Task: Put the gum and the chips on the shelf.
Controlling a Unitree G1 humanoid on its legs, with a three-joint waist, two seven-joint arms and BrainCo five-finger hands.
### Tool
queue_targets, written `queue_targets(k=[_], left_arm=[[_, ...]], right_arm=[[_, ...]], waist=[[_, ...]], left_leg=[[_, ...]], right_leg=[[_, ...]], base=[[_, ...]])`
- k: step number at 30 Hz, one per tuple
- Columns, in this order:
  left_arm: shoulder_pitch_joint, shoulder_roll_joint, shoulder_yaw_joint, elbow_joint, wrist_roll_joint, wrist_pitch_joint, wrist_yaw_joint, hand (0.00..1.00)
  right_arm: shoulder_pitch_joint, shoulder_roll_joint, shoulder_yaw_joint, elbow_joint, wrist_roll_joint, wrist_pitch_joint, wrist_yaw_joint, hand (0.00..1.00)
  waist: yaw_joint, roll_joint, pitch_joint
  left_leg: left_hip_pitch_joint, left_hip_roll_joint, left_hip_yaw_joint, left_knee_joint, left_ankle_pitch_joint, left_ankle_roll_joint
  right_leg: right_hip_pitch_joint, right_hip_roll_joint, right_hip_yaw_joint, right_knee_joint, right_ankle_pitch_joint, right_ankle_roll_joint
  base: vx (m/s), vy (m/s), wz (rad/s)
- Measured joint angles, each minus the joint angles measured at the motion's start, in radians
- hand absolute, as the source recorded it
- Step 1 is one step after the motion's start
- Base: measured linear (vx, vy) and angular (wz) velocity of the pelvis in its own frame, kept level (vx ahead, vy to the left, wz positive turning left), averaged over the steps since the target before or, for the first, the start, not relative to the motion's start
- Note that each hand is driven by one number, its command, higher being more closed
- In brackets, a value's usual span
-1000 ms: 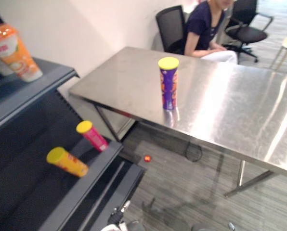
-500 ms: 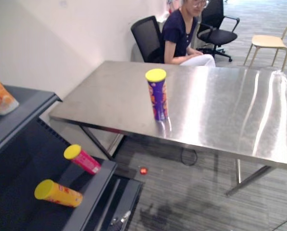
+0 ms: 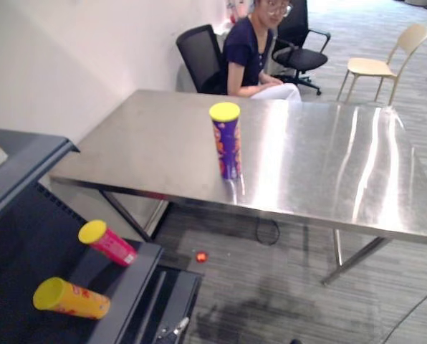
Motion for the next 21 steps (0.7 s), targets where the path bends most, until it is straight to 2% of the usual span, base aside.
queue_targets(k=[3, 6, 8, 10, 14, 17, 21], left_arm=[[0.014, -0.001, -0.002, -0.013, 0.005, 0.0, 0.0, 0.0], [0.026, -0.003, -0.003, -0.039, 0.009, 0.002, 0.0, 0.0], [0.03, -0.003, -0.004, -0.051, 0.024, 0.005, 0.0, 0.0], [0.031, -0.003, -0.011, -0.057, 0.04, 0.01, 0.0, 0.0], [0.034, 0.0, -0.046, -0.069, 0.046, 0.014, 0.0, 0.0], [0.04, 0.005, -0.079, -0.087, 0.076, 0.013, -0.004, 0.0], [0.04, 0.013, -0.091, -0.096, 0.083, 0.009, -0.019, 0.0]], right_arm=[[-0.006, -0.006, 0.049, -0.283, -0.078, -0.034, -0.071, 0.0], [-0.037, 0.008, 0.071, -0.451, -0.149, -0.059, -0.118, 0.0], [-0.05, 0.046, 0.114, -0.597, -0.223, -0.08, -0.145, 0.0], [-0.05, 0.066, 0.146, -0.672, -0.255, -0.084, -0.149, 0.0], [-0.05, 0.076, 0.263, -0.794, -0.312, -0.089, -0.116, 0.0], [-0.051, 0.07, 0.389, -0.859, -0.32, -0.093, -0.023, 0.0], [-0.056, 0.053, 0.501, -0.872, -0.322, -0.093, 0.067, 0.0]], waist=[[-0.001, 0.007, -0.005], [0.0, -0.003, -0.011], [-0.002, -0.012, -0.017], [-0.002, -0.016, -0.023], [-0.004, -0.03, -0.041], [-0.001, -0.04, -0.047], [0.001, -0.048, -0.05]], left_leg=[[0.013, 0.0, -0.004, -0.029, 0.016, -0.003], [0.008, 0.006, -0.009, -0.034, 0.023, -0.005], [0.006, 0.011, -0.013, -0.036, 0.025, -0.008], [0.001, 0.013, -0.016, -0.036, 0.025, -0.008], [-0.01, 0.014, -0.023, -0.033, 0.028, -0.008], [-0.014, 0.013, -0.032, -0.033, 0.029, -0.007], [-0.03, 0.012, -0.08, -0.033, 0.039, -0.003]], right_leg=[[-0.001, 0.004, -0.004, 0.006, -0.006, 0.009], [-0.011, 0.012, -0.007, 0.017, -0.01, 0.014], [-0.012, 0.018, -0.008, 0.017, -0.009, 0.014], [-0.015, 0.02, -0.009, 0.017, -0.009, 0.014], [-0.024, 0.022, -0.01, 0.017, -0.009, 0.014], [-0.024, 0.021, -0.015, 0.017, -0.009, 0.014], [-0.018, 0.019, -0.046, 0.016, -0.008, 0.014]], base=[[-0.04, -0.055, 0.01], [-0.03, -0.068, 0.05], [-0.01, -0.066, 0.02], [0.0, -0.044, 0.03], [0.0, -0.028, 0.02], [-0.02, -0.03, 0.05], [-0.02, -0.037, 0.25]])
